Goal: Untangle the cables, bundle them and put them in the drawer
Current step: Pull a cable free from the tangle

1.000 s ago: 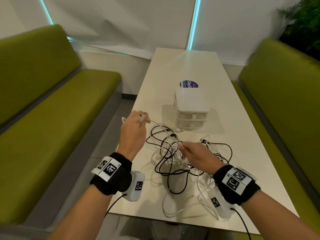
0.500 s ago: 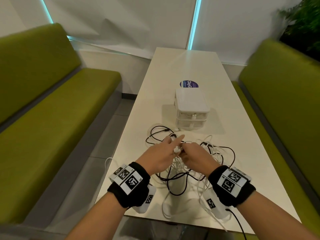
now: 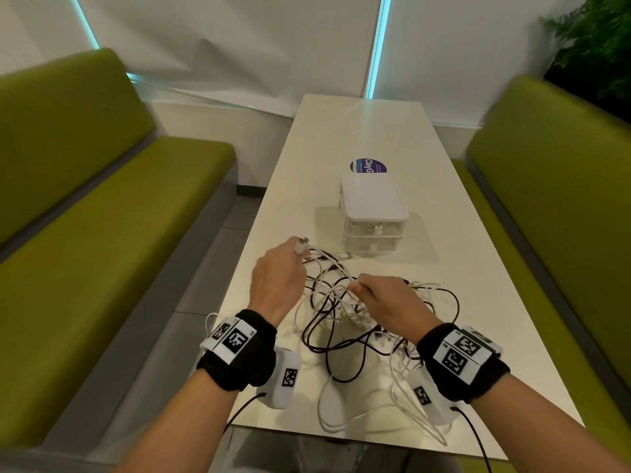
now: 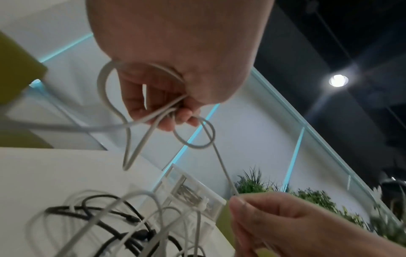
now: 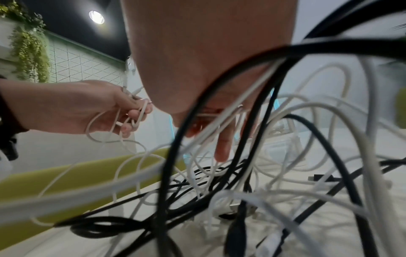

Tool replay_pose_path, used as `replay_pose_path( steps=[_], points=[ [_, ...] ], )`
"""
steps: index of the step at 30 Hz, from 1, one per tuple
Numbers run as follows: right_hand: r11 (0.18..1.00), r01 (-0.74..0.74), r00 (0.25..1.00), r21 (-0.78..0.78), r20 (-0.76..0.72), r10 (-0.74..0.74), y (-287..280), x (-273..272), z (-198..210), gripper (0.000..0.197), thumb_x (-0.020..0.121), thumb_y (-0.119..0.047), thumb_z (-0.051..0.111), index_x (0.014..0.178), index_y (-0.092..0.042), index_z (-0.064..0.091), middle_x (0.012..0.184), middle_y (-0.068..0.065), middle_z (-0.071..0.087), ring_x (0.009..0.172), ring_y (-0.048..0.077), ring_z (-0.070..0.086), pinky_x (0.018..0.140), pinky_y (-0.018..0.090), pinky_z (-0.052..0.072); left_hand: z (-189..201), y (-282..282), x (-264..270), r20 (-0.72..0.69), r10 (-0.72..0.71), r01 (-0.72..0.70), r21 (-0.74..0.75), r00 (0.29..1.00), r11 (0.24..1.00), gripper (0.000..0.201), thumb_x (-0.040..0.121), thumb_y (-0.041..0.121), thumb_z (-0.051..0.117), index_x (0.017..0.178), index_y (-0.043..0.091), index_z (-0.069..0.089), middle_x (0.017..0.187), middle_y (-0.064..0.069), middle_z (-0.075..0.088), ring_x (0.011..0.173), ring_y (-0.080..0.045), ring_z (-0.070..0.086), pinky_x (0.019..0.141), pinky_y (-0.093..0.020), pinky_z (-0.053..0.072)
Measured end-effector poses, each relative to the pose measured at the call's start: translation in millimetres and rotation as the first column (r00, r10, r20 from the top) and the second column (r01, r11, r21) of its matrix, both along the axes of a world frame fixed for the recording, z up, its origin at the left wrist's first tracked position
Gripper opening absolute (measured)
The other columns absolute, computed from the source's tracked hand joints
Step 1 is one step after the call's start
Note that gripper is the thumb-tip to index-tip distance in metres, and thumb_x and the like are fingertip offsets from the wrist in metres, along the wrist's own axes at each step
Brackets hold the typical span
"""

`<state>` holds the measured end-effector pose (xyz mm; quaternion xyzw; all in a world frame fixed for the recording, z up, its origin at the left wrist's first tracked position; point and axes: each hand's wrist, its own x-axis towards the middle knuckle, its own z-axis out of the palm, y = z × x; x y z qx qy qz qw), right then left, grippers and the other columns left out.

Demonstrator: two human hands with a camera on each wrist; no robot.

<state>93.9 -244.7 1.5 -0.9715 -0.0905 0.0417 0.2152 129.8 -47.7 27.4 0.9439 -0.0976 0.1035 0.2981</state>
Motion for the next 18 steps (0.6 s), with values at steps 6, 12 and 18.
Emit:
replay_pose_path(
  steps=[6,12,18],
  points=[
    [0.990,0.102,0.991,-0.095,0.094,-0.093,-14,1,-4,0.038,0.105,-0.042,0.028,0.078,-0.019,0.040,0.064,0.000,0.055,0.070,0.032,0.056,0.072,0.035,0.030,-3,13,7,-0.059,0.188,-0.197,-0.339,0.980,0.920,0.029,0.102,0.015,0.036,0.101,0.016,0.064,0.091,-0.003,0.067,0.083,-0.025,0.066,0.075,-0.038,0.050],
    [0.987,0.039,0.997,-0.154,0.074,-0.028,-10,-2,-1,0.038,0.106,-0.038,0.027,0.076,-0.020,0.041,0.063,0.000,0.053,0.066,0.031,0.052,0.077,0.037,0.034,-7,-3,-1,0.078,-0.034,0.031,0.040,0.996,0.999,0.061,0.093,-0.003,0.041,0.151,0.010,0.028,0.142,-0.009,0.043,0.124,-0.027,0.045,0.097,-0.034,0.042],
    [0.988,0.011,0.995,-0.156,0.103,0.006,4,-4,4,0.022,0.103,-0.024,0.039,0.103,-0.013,0.058,0.083,0.010,0.069,0.077,0.036,0.060,0.069,0.032,0.027,-10,-33,-16,-0.092,-0.401,0.411,0.278,0.911,0.869,0.070,0.093,0.000,0.040,0.155,0.021,0.015,0.148,0.001,0.042,0.148,-0.020,0.015,0.119,-0.050,0.017]
  ],
)
